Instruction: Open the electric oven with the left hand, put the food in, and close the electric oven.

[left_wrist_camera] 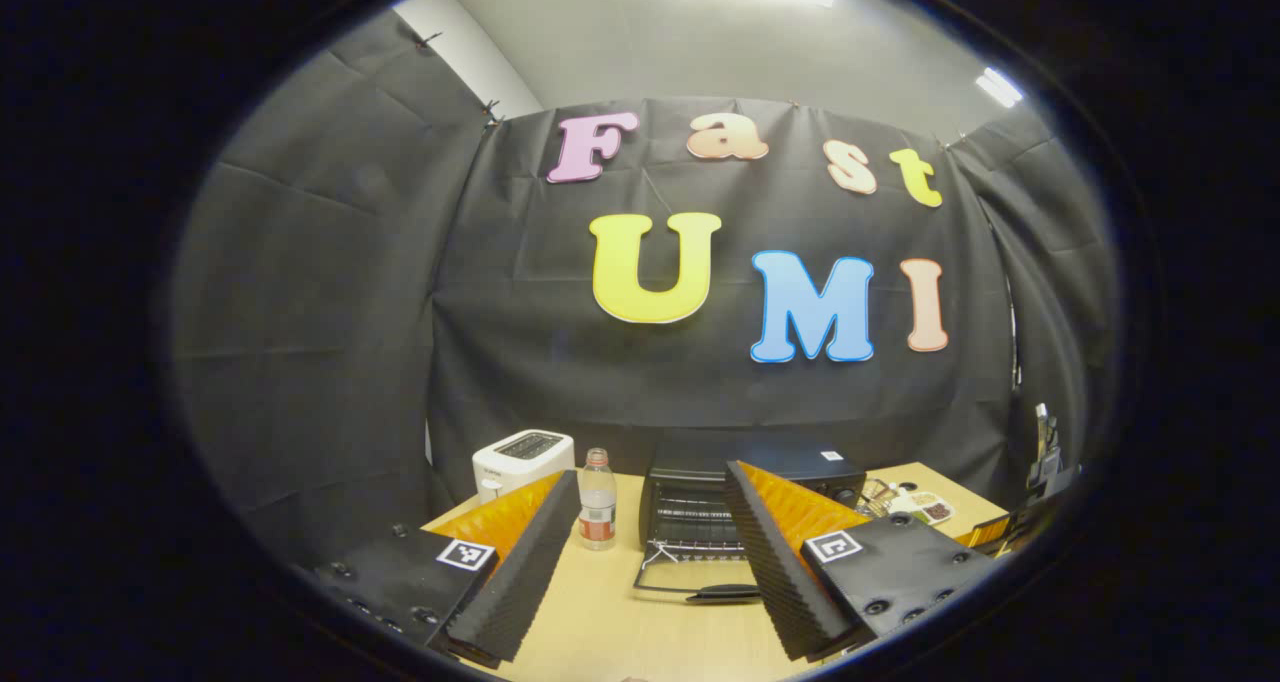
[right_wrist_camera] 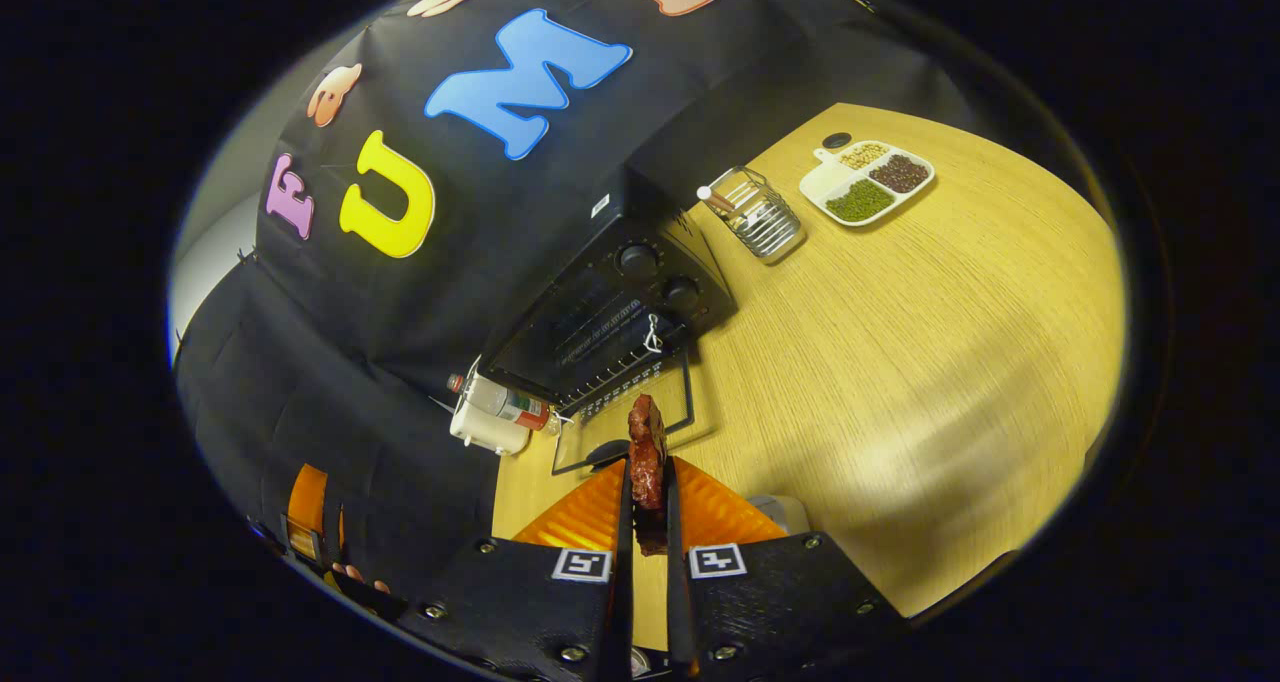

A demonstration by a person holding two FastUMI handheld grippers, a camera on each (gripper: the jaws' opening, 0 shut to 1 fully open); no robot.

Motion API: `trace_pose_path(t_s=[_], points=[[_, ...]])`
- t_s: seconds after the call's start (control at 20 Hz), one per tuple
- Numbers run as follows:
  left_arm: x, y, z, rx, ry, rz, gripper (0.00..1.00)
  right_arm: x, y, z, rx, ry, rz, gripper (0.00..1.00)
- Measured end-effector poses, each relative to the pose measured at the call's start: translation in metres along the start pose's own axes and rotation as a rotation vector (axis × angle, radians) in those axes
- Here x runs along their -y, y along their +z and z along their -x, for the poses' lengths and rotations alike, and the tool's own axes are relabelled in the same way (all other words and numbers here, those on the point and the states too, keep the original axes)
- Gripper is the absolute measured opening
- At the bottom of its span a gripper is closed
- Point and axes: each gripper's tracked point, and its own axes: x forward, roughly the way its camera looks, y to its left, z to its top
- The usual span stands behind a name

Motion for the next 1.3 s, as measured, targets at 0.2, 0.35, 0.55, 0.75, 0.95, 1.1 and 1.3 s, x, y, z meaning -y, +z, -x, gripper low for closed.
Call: trace_pose_path(t_s=[0.2,0.35,0.55,0.75,0.95,1.1,1.3], points=[[-0.016,-0.003,-0.011,-0.006,0.009,0.0,0.91,-0.022,0.007,-0.022,0.008,0.023,-0.016,0.14],[-0.033,-0.006,-0.019,-0.014,0.021,0.005,1.0,-0.037,0.012,-0.041,0.021,0.031,-0.014,0.14],[-0.057,-0.008,-0.029,-0.018,0.042,0.011,1.0,-0.057,0.018,-0.067,0.039,0.048,-0.026,0.14],[-0.077,-0.012,-0.038,-0.025,0.059,0.003,0.95,-0.073,0.023,-0.095,0.07,0.051,-0.032,0.14],[-0.095,-0.017,-0.044,-0.037,0.077,-0.004,0.94,-0.082,0.025,-0.122,0.082,0.054,-0.062,0.14],[-0.11,-0.019,-0.046,-0.045,0.092,-0.015,0.97,-0.086,0.028,-0.142,0.098,0.052,-0.09,0.14],[-0.124,-0.024,-0.049,-0.059,0.107,-0.025,0.97,-0.091,0.034,-0.169,0.115,0.07,-0.149,0.14]])
